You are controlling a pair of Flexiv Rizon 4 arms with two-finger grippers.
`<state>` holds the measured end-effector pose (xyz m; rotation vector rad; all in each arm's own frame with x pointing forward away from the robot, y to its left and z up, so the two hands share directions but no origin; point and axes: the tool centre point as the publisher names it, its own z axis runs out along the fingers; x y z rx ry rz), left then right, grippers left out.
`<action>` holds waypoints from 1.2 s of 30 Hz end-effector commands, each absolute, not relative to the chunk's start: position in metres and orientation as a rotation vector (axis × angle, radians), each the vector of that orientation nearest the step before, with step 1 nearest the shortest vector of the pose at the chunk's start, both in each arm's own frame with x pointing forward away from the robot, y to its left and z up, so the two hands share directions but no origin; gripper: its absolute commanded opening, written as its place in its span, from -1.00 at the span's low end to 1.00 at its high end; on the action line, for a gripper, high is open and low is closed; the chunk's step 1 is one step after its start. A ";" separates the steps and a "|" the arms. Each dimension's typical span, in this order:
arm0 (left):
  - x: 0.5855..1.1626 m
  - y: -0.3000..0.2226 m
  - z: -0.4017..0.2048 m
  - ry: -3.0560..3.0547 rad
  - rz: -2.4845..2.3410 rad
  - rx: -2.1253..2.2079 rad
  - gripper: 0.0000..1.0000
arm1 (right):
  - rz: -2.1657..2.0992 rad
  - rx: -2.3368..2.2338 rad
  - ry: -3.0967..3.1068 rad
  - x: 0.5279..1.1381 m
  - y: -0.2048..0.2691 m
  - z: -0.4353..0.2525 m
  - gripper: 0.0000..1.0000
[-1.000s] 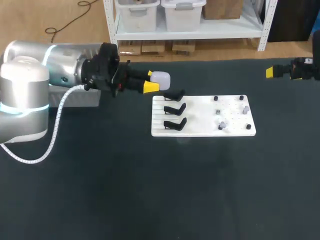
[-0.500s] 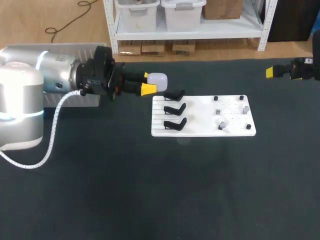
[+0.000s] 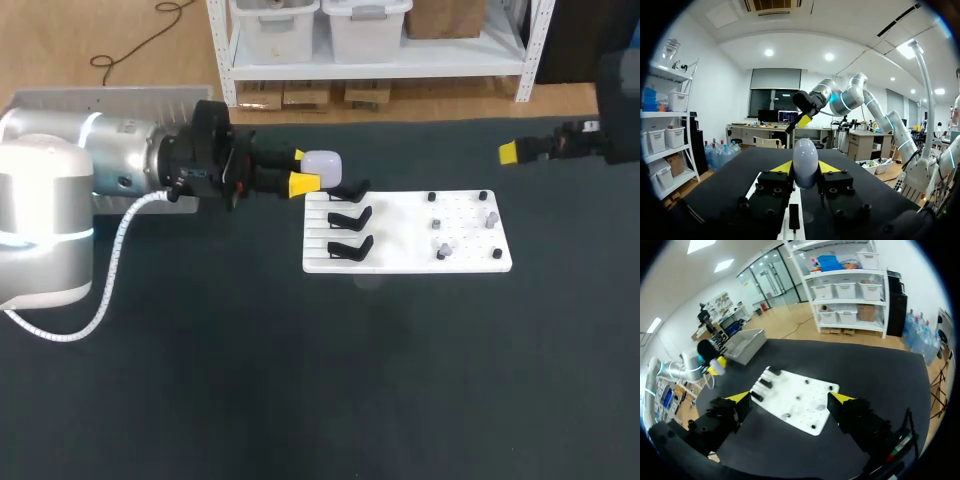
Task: Pick up each earbud case from the left stands, insert the matching earbuds, close the lid, and place the case in the box.
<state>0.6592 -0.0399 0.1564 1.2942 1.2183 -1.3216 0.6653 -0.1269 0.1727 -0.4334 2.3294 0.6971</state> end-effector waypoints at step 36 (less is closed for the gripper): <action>0.661 -0.044 0.138 1.250 -1.305 1.270 -1.00 | 0.620 -0.794 2.431 0.613 0.037 0.176 1.00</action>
